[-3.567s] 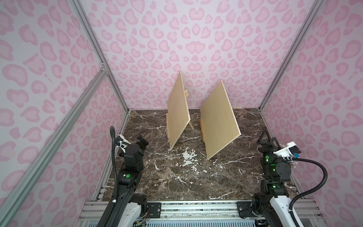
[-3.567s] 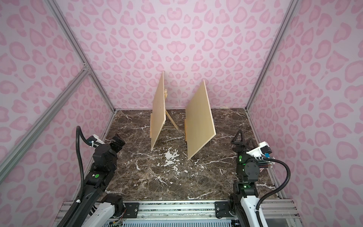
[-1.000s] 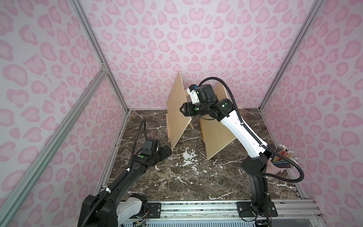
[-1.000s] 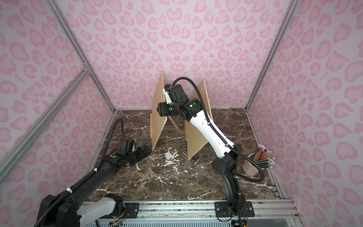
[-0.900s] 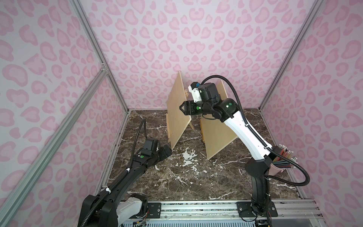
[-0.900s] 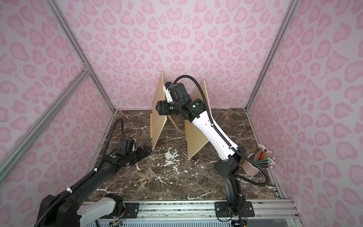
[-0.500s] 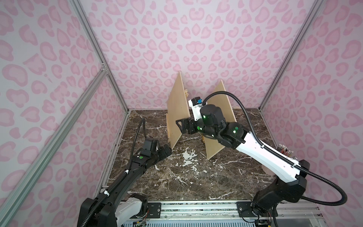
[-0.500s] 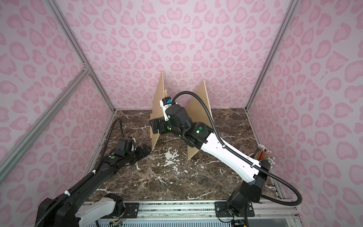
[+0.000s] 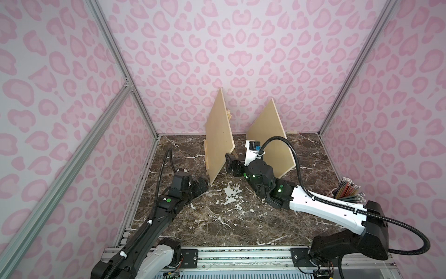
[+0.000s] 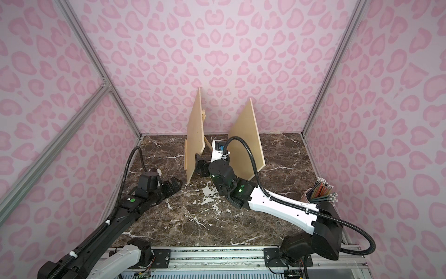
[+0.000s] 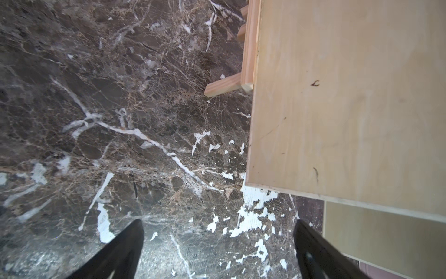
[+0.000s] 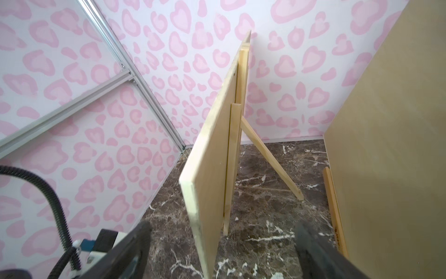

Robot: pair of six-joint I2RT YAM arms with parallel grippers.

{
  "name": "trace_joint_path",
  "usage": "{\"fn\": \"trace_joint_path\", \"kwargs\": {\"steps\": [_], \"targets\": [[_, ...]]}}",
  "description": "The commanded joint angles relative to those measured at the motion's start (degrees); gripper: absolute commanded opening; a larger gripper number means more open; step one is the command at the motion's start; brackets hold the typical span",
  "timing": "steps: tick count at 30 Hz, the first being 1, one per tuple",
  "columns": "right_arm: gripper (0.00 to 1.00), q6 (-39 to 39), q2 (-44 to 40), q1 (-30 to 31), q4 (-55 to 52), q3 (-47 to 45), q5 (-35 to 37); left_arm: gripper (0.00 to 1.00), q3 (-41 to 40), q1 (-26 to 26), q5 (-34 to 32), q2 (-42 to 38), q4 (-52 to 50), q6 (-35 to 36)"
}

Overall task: Disassemble the easel
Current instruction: Pick up the drawing board from the easel.

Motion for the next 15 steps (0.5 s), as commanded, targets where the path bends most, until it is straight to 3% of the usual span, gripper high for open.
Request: {"fn": "trace_joint_path", "kwargs": {"steps": [1, 9, 15], "targets": [[0.87, 0.3, 1.3, 0.1, 12.5, -1.2, 3.0, 0.98, -0.8, 0.0, -1.8, -1.9, 0.1, -1.0], [0.71, 2.6, 5.2, 0.6, 27.0, -6.4, 5.1, 0.98, -2.1, 0.0, -2.2, -5.9, 0.4, -2.0], [0.68, 0.1, 8.9, 1.2, 34.4, -6.1, 5.3, 0.98, -2.1, 0.0, -1.6, -6.6, 0.2, -2.0]]}}
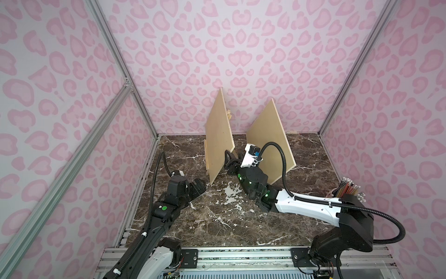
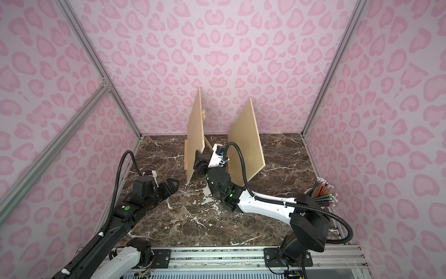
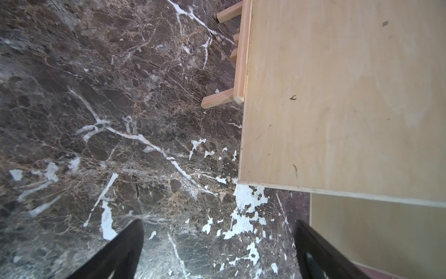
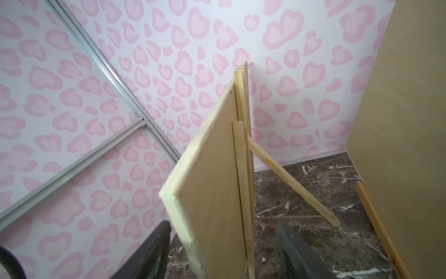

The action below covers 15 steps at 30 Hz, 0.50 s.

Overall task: Disassemble the easel
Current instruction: Pick up the drawing board from the easel.

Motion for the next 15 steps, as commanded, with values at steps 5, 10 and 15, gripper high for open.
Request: {"fn": "trace_joint_path", "kwargs": {"steps": [5, 10, 15], "targets": [[0.63, -2.2, 4.5, 0.5, 14.3, 0.3, 3.9, 0.98, 0.1, 0.0, 0.3, 0.3, 0.5, -0.3], [0.56, -3.5, 6.4, 0.5, 19.1, 0.5, 5.8, 0.98, 0.2, 0.1, 0.3, 0.5, 0.2, -0.2], [0.49, -5.7, 8.3, 0.4, 23.0, 1.0, 5.4, 0.98, 0.2, 0.1, 0.2, 0.1, 0.3, -0.1]]}}
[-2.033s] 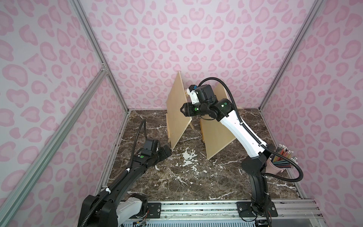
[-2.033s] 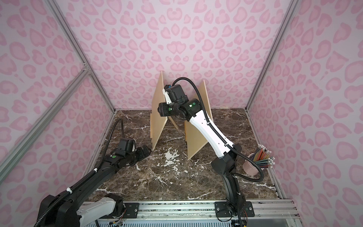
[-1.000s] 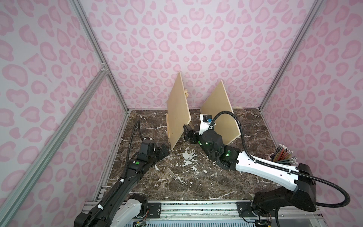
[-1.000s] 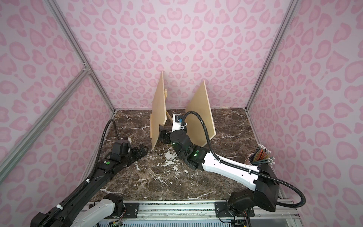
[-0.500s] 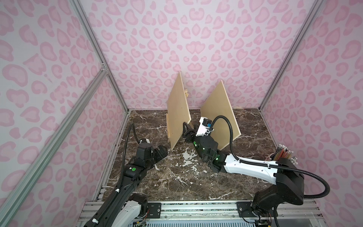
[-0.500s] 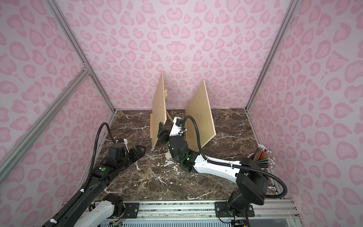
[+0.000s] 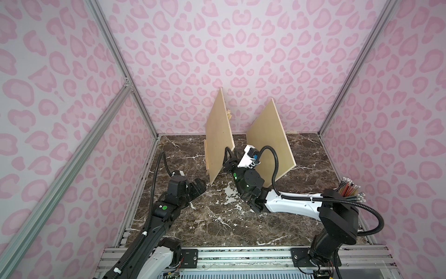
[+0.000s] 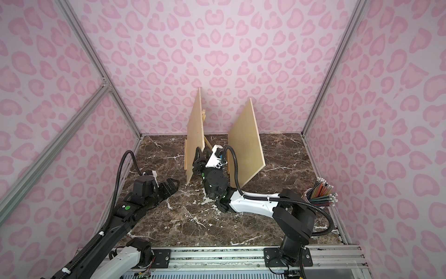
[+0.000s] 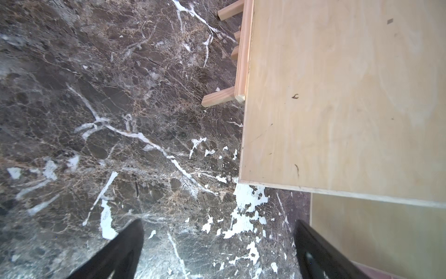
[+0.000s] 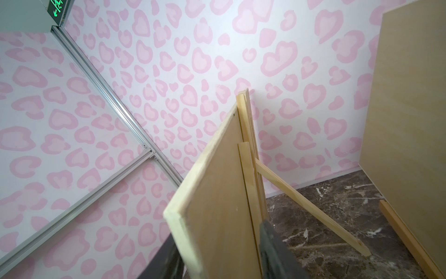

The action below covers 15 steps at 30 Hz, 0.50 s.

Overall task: Disassemble the easel
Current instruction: Pick up the drawing board from the easel.

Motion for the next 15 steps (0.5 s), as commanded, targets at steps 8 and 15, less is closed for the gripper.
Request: {"fn": "trace_joint_path", "kwargs": {"steps": [8, 15], "targets": [[0.24, -5.2, 1.6, 0.0, 8.3, 0.4, 2.5, 0.98, 0.2, 0.1, 0.2, -0.2, 0.3, 0.2], [0.08, -7.5, 0.3, -0.1, 9.2, 0.0, 2.9, 0.98, 0.2, 0.0, 0.7, 0.2, 0.6, 0.3]]}}
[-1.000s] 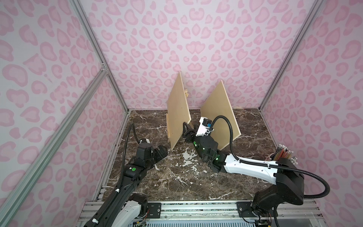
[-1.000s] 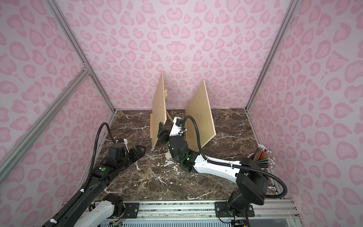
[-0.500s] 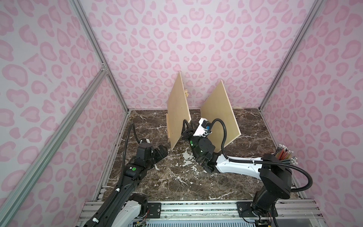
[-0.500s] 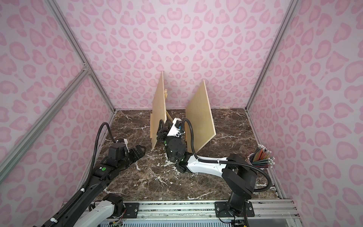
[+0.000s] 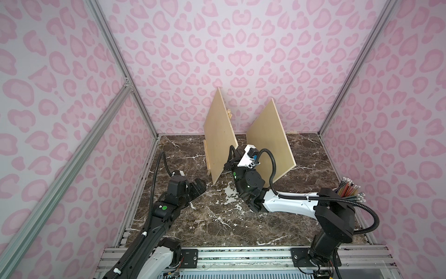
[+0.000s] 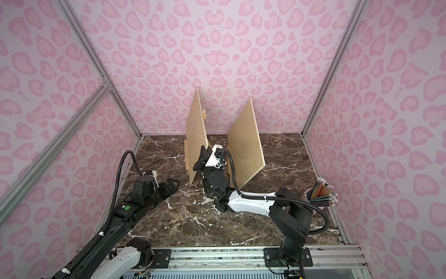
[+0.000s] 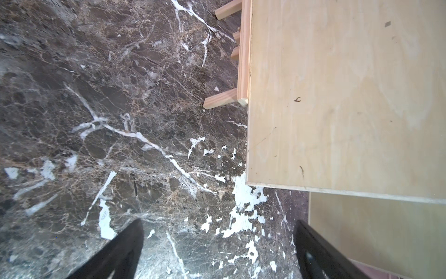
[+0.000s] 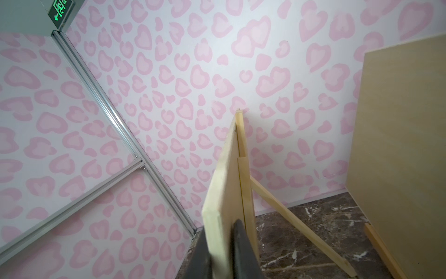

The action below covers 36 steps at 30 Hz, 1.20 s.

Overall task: Disassemble the easel
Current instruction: Pick up the drawing board from the easel.

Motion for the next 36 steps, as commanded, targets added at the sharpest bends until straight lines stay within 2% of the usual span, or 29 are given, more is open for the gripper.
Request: {"fn": "trace_joint_path", "kwargs": {"steps": [1, 2, 9, 22, 36], "targets": [[0.03, 1.4, -0.6, 0.2, 5.0, -0.3, -0.1, 0.98, 0.2, 0.0, 0.3, 0.2, 0.6, 0.3], [0.0, 1.3, -0.7, 0.1, 5.1, -0.3, -0.3, 0.98, 0.2, 0.0, 0.3, 0.2, 0.6, 0.3], [0.0, -1.8, -2.0, 0.1, 7.8, -0.6, -3.3, 0.98, 0.2, 0.0, 0.1, 0.2, 0.6, 0.3], [0.0, -8.1, -4.5, 0.2, 12.1, 0.5, -2.1, 0.98, 0.2, 0.0, 0.3, 0.7, 0.8, 0.4], [0.0, -4.3, -8.6, 0.1, 14.0, -1.9, -5.3, 0.97, -2.9, 0.0, 1.3, -3.2, 6.2, 1.0]]}}
